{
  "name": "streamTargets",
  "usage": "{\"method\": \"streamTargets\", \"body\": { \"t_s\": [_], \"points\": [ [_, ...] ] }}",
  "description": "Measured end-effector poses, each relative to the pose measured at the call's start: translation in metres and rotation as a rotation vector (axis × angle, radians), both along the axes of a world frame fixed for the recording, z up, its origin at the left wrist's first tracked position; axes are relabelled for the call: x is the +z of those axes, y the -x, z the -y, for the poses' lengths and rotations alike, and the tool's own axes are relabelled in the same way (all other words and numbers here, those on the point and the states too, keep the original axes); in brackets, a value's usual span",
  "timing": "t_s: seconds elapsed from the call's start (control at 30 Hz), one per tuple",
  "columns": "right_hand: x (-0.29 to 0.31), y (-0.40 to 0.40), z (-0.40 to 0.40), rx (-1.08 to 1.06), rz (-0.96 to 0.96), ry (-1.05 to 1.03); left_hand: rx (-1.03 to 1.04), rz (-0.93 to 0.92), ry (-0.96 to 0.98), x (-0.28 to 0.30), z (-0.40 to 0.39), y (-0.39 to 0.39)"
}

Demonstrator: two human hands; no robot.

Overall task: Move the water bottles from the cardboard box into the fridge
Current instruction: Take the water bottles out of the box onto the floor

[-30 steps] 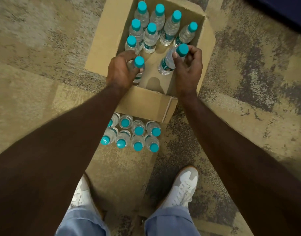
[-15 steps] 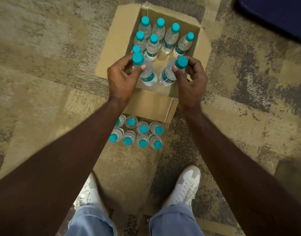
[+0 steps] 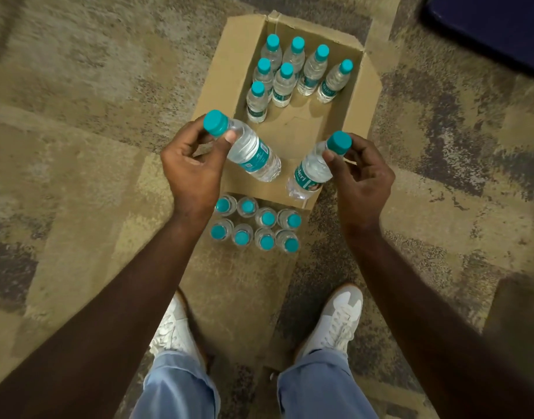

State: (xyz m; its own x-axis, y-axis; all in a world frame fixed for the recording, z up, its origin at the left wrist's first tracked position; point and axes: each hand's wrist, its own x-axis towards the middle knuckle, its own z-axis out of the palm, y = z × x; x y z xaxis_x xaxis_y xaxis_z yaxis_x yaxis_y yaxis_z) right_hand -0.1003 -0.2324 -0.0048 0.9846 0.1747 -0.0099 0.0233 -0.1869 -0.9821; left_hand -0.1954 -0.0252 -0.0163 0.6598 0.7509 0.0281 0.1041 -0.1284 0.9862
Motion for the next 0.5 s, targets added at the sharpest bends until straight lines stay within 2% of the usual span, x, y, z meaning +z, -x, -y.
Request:
{"method": "streamTargets", "body": {
  "t_s": [0.23,0.5],
  "points": [
    [0.005,0.055,0.02,0.054,-0.025,0.033,-0.06,-0.045,0.05,0.016,0.024,0.066],
    [-0.016,0.11,0.042,0.189,0.01,0.301,-0.29,-0.194,-0.056,0.005,0.053,0.127]
  ]
}}
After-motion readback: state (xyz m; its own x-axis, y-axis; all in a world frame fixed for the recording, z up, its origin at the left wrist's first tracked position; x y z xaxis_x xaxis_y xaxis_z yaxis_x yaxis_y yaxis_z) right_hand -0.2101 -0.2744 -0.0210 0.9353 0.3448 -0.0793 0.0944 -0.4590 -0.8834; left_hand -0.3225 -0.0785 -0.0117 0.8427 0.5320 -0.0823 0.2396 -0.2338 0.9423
